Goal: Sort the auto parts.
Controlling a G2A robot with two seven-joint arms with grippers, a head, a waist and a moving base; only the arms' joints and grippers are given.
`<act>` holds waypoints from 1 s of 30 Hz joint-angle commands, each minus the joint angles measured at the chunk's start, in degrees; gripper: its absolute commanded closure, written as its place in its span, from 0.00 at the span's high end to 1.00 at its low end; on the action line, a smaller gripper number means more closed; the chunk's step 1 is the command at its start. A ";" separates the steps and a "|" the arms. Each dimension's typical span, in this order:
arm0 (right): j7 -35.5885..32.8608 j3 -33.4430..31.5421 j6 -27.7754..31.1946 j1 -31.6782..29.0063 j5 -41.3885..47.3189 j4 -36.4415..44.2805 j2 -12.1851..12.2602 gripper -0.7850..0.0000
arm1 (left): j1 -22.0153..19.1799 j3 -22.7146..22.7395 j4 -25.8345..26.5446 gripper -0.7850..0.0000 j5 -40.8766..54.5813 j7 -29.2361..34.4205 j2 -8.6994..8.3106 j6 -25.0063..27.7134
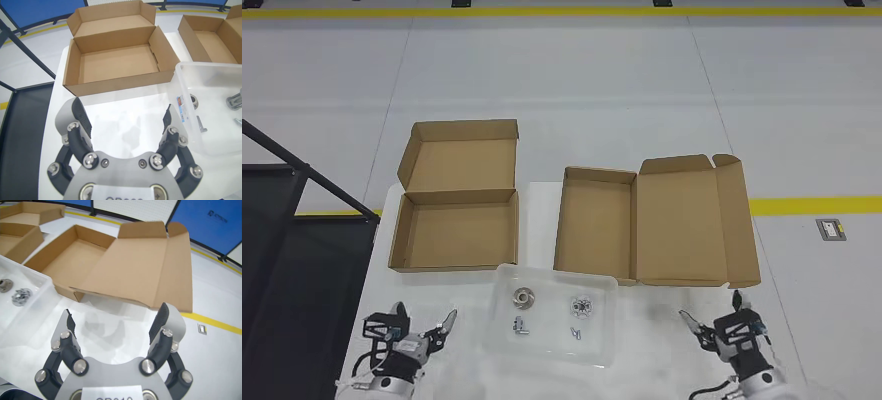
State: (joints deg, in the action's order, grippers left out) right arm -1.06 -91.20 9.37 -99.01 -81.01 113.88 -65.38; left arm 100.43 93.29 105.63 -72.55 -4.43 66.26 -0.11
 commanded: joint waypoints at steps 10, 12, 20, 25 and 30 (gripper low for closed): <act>-11.34 9.47 16.00 9.58 -4.75 9.53 0.33 1.00 | 2.64 2.05 0.76 1.00 3.52 -3.16 0.56 -2.68; -13.81 11.74 16.78 12.03 -5.41 8.81 0.20 1.00 | 2.64 2.05 0.76 1.00 3.52 -3.16 0.56 -2.68; -19.21 20.90 17.54 18.78 -8.83 4.15 -0.65 1.00 | 2.64 2.05 0.76 1.00 3.52 -3.16 0.56 -2.68; -19.21 20.90 17.54 18.78 -8.83 4.15 -0.65 1.00 | 2.64 2.05 0.76 1.00 3.52 -3.16 0.56 -2.68; -18.97 20.93 17.47 18.83 -9.02 4.57 -0.65 1.00 | 2.64 2.05 0.76 1.00 3.52 -3.16 0.56 -2.68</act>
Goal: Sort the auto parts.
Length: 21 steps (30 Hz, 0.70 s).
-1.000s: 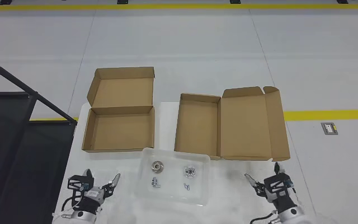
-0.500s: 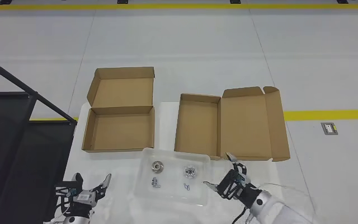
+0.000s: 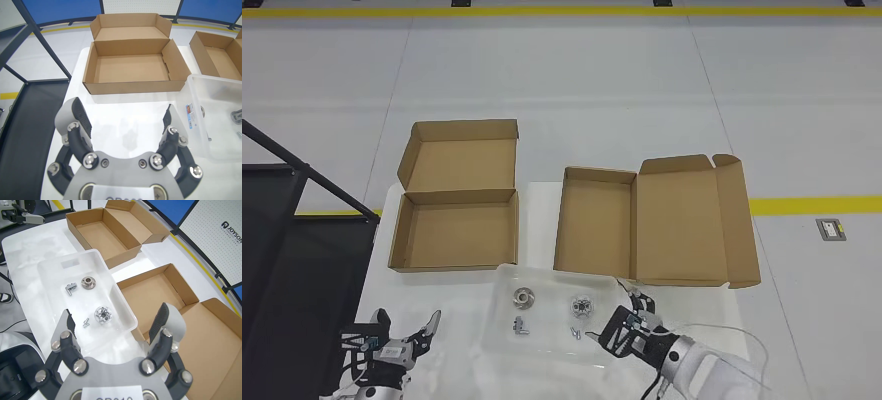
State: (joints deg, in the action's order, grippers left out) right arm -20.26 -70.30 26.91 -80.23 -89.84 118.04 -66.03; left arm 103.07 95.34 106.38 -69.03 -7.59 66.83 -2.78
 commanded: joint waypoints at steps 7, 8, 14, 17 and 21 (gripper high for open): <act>-7.16 10.20 0.20 6.81 1.57 -4.29 -1.69 1.00 | 0.00 0.00 0.00 1.00 0.00 0.00 0.00 0.00; -8.09 11.55 0.61 8.13 2.31 -5.27 -1.98 1.00 | 0.00 0.00 0.00 1.00 0.00 0.00 0.00 0.00; -17.13 19.15 -0.87 17.83 6.52 -14.49 -4.49 1.00 | 0.00 0.00 0.00 1.00 0.00 0.00 0.00 0.00; -21.11 20.96 -2.68 21.48 8.72 -18.81 -5.57 1.00 | 0.00 0.00 0.00 1.00 0.00 0.00 0.00 0.00; -25.01 22.73 -4.70 24.86 10.11 -23.33 -6.69 1.00 | 0.00 0.00 0.00 1.00 0.00 0.00 0.00 0.00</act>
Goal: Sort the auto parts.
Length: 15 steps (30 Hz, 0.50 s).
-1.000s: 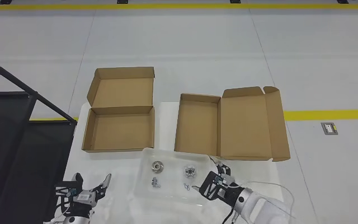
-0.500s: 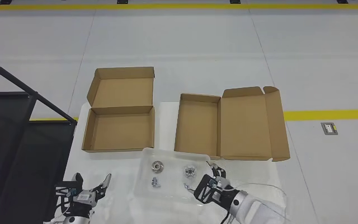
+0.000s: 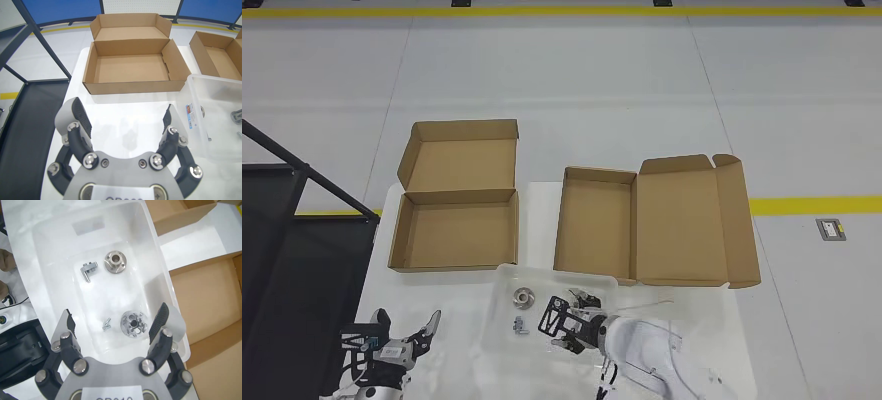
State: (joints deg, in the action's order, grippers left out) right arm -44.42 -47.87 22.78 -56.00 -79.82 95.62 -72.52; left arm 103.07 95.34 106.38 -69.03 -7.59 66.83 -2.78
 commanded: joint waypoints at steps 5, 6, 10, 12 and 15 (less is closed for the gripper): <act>-3.35 1.30 -2.74 2.51 0.74 -4.05 -1.06 1.00 | 0.00 0.00 0.00 1.00 0.00 0.00 0.00 0.00; -3.86 1.59 -3.04 2.89 0.60 -4.64 -1.22 1.00 | 0.00 0.00 0.00 1.00 0.00 0.00 0.00 0.00; -5.52 2.57 -4.84 4.47 0.55 -7.13 -2.00 1.00 | 0.00 0.00 0.00 1.00 0.00 0.00 0.00 0.00; -6.26 3.02 -5.84 5.05 0.37 -7.99 -2.36 1.00 | 0.00 0.00 0.00 1.00 0.00 0.00 0.00 0.00; -6.53 3.77 -6.44 5.66 0.44 -9.01 -2.87 0.95 | 0.00 0.00 0.00 1.00 0.00 0.00 0.00 0.00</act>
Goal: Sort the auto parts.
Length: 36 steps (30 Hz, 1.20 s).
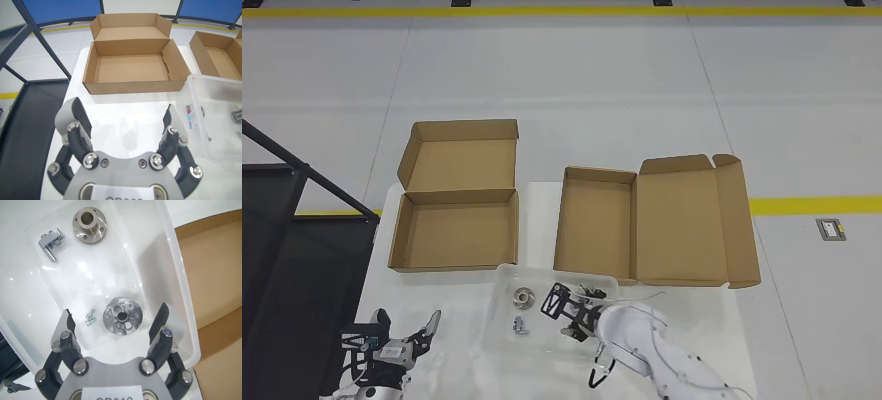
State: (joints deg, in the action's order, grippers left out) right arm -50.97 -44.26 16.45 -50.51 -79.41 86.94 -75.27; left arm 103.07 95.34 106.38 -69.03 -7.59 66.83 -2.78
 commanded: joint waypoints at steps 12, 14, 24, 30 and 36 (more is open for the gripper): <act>-2.01 1.48 -2.05 1.89 -1.44 -3.96 -1.56 0.42 | 0.00 0.00 0.00 1.00 0.00 0.00 0.00 0.00; -2.02 1.37 -2.05 2.00 -1.60 -4.12 -1.70 0.31 | 0.00 0.00 0.00 1.00 0.00 0.00 0.00 0.00; -0.36 -4.41 1.54 -2.20 -2.46 9.31 -0.20 0.00 | 0.00 0.00 0.00 1.00 0.00 0.00 0.00 0.00; 3.48 -12.08 7.95 -4.96 -2.38 23.38 1.56 0.00 | 0.00 0.00 0.00 1.00 0.00 0.00 0.00 0.00; 5.16 -16.48 6.53 -1.56 -5.07 26.74 1.77 0.00 | 0.00 0.00 0.00 1.00 0.00 0.00 0.00 0.00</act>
State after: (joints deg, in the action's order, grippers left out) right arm -46.04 -60.63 23.79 -53.08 -84.04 114.11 -73.39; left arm 103.07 95.34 106.38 -69.03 -7.59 66.83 -2.78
